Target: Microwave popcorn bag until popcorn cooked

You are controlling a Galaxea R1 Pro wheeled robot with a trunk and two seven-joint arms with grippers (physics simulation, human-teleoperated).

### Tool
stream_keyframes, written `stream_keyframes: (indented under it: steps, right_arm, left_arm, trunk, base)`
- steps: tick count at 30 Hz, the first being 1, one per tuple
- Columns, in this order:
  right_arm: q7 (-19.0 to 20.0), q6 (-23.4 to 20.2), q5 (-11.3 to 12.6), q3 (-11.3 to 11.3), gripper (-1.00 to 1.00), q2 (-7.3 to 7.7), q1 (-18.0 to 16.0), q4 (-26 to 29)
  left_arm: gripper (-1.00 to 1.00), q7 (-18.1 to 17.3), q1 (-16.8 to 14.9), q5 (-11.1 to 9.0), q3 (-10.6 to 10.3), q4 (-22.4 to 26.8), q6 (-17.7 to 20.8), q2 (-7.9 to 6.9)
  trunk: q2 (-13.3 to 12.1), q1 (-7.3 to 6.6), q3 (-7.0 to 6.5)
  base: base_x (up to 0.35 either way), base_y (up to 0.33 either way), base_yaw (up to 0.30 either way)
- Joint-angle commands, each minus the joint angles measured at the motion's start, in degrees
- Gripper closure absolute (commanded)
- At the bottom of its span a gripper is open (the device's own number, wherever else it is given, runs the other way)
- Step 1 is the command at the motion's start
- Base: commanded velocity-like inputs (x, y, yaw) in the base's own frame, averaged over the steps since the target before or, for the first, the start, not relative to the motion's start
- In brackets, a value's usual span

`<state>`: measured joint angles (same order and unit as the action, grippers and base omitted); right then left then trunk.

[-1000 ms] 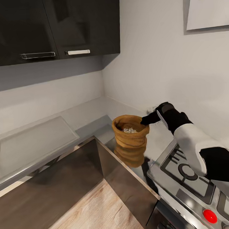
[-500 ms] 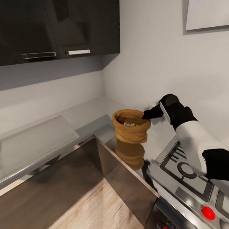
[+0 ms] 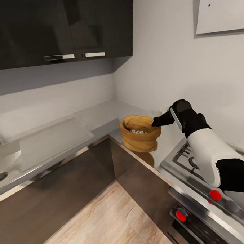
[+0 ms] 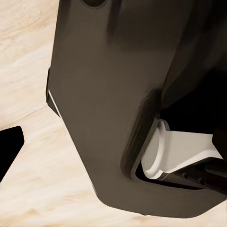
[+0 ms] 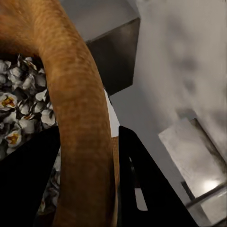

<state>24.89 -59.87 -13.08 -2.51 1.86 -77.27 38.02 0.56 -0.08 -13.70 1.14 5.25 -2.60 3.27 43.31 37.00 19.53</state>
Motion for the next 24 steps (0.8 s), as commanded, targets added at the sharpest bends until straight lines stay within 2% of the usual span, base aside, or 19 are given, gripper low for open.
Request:
stream_keyframes:
  steps: [1, 7, 24]
  right_arm:
    - [0.5, -0.1, -0.6, -0.2, 1.0, 0.03, 0.0, 0.9]
    - [0.5, -0.1, -0.6, 0.0, 1.0, 0.09, 0.0, 2.4]
    - [0.5, -0.1, -0.6, -0.1, 1.0, 0.25, -0.1, 2.4]
  left_arm:
    - [-1.0, 0.1, 0.0, -0.2, 0.1, 0.0, -0.1, 0.0]
    - [-1.0, -0.1, 0.0, -0.2, -0.2, 0.0, -0.1, -0.16]
    - [-1.0, -0.1, 0.0, -0.2, -0.2, 0.0, -0.1, -0.2]
  trunk:
    - [0.1, -0.02, 0.07]
    - [0.1, -0.02, 0.07]
    - [0.1, -0.02, -1.28]
  base:
    - [-0.264, 0.227, 0.0]
    - [-0.178, 0.171, 0.0]
    - [-0.003, 0.003, 0.0]
